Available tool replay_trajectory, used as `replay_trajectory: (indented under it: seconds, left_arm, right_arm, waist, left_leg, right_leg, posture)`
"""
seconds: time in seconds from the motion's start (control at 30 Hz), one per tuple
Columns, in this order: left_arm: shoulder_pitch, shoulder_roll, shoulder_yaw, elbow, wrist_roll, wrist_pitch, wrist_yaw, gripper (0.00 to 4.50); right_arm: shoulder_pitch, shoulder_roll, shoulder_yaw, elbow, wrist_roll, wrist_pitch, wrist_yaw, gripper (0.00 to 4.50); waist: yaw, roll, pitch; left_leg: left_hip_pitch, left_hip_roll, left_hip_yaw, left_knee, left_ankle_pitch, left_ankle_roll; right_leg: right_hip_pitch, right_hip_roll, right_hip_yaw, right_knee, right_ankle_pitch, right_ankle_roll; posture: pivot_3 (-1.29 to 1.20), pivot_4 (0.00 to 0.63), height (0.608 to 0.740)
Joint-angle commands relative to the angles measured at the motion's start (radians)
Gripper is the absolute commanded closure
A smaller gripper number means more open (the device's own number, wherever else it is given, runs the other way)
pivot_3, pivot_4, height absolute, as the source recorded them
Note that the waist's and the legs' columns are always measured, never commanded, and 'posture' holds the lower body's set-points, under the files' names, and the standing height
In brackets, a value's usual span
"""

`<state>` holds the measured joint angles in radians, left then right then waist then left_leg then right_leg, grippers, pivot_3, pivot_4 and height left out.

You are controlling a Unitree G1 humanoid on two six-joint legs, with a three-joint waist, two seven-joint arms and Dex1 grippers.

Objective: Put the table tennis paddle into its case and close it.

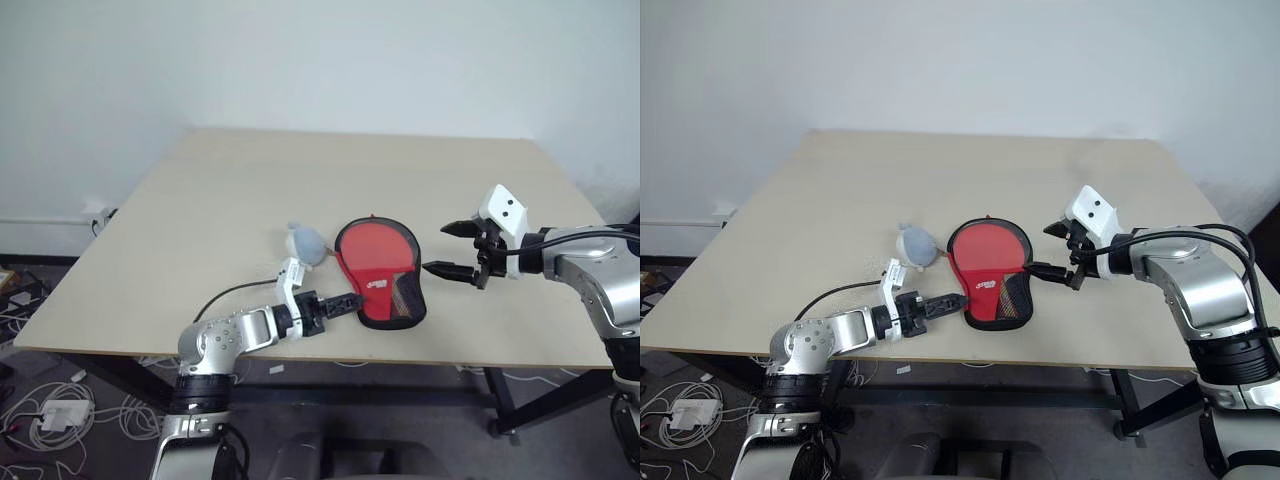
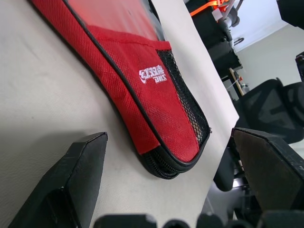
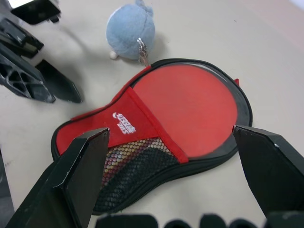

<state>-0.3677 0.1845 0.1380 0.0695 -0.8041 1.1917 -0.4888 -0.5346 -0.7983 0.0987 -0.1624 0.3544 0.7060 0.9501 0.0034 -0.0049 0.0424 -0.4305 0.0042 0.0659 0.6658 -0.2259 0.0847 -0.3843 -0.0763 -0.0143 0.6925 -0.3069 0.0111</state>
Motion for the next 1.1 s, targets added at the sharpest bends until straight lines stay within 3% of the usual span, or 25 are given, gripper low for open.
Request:
replay_trajectory:
  seconds: [0.03,1.1]
  left_arm:
    - [-0.035,-0.017,0.021,0.053,-0.008,0.036,0.026,0.03]
    - [-0.227,-0.186,0.141,0.339,0.001,0.172,0.096,0.03]
  right_arm:
    - [-0.008,0.014,-0.032,-0.044,0.018,0.012,-0.018,0.00]
    - [0.024,0.075,-0.018,-0.122,0.042,0.080,-0.069,0.00]
  waist:
    - [0.000,0.000,0.000]
    - [0.033,0.000,-0.004]
  left_leg:
    - [0.000,0.000,0.000,0.000,0.000,0.000]
    - [0.000,-0.011,-0.001,0.001,-0.003,0.005]
  right_leg:
    - [0.000,0.000,0.000,0.000,0.000,0.000]
    - [0.005,-0.012,-0.004,-0.004,0.001,0.001]
  posture:
    - [0.00,0.000,0.707]
    - [0.00,0.000,0.707]
